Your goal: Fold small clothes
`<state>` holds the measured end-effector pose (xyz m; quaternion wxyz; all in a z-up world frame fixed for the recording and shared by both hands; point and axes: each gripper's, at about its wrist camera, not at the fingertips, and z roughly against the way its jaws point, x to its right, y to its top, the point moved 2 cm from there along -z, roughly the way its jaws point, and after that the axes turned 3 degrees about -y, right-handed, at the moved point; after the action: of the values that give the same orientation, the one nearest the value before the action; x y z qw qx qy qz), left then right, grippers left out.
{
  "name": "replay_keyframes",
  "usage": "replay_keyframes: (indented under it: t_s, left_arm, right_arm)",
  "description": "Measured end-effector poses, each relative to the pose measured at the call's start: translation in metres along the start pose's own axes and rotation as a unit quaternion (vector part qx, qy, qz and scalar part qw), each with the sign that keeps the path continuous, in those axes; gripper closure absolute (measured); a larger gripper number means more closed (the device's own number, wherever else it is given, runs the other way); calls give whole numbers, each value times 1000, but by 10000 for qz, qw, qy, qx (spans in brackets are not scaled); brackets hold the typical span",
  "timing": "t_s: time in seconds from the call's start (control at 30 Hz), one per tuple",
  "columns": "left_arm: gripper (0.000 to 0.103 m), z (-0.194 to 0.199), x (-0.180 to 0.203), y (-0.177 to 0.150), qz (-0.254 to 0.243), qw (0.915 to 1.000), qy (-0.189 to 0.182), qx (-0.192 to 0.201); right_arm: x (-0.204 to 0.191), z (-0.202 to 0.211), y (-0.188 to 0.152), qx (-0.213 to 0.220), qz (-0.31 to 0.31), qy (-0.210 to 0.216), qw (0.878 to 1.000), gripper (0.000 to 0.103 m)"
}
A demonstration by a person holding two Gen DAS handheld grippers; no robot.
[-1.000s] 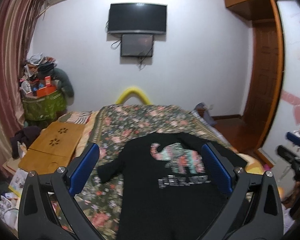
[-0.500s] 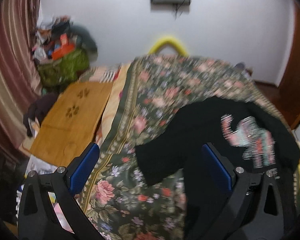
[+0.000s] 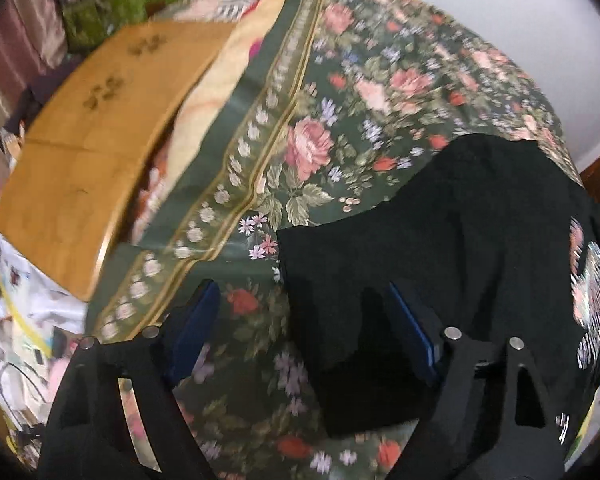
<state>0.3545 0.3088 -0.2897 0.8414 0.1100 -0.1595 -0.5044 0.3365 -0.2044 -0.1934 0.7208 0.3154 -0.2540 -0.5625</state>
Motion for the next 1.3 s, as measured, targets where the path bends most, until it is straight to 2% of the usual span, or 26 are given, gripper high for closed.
replay_keyframes:
  t_s: [0.03, 0.1, 0.2, 0.27, 0.33, 0.43, 0.5, 0.63, 0.73, 0.83, 0.97, 1.13, 1.3]
  left_arm:
    - [26, -8, -2, 2, 93, 9999, -67, -124]
    - [29, -26, -5, 6, 209, 9987, -177, -432]
    - [29, -38, -4, 7, 180, 9985, -209, -480]
    - [32, -42, 0, 6, 182, 9981, -365, -462]
    - [50, -47, 5, 5, 221, 9964, -640, -519]
    - [87, -53, 11, 5, 256, 9952, -773, -547]
    - [95, -48, 15, 7, 167, 9970, -625, -420]
    - [97, -18, 24, 16, -128, 9999, -100, 45]
    - [97, 23, 29, 26, -276, 9983, 29, 507]
    - [97, 64, 38, 36, -372, 9952, -89, 906]
    - [97, 121, 76, 45, -726, 9880, -389, 1306]
    - [97, 142, 143, 38, -1274, 9805, -779, 1281]
    - [97, 121, 199, 13, -1755, 9747, -945, 1008]
  right_arm:
    - [1, -3, 0, -31, 10, -10, 10000, 9]
    - [3, -8, -1, -57, 62, -40, 10000, 9]
    - [9, -15, -3, -120, 90, -48, 9999, 9]
    - [14, -21, -5, -188, 43, -59, 9998, 9]
    - [20, -24, -9, -288, -28, -59, 9996, 11]
    - [26, -27, -14, -387, -114, -34, 9992, 16]
    - [28, -27, -16, -435, -139, -37, 9989, 16]
    - [32, -23, -17, -435, -173, -17, 9989, 17]
    - [33, -17, -15, -385, -176, -9, 9991, 17]
    - [32, -12, -13, -315, -107, 5, 9994, 17]
    - [28, -4, -11, -222, -34, 75, 9997, 17]
    - [27, -1, -13, -202, -68, 201, 9996, 17]
    - [30, 0, -23, -271, -124, 307, 9991, 17]
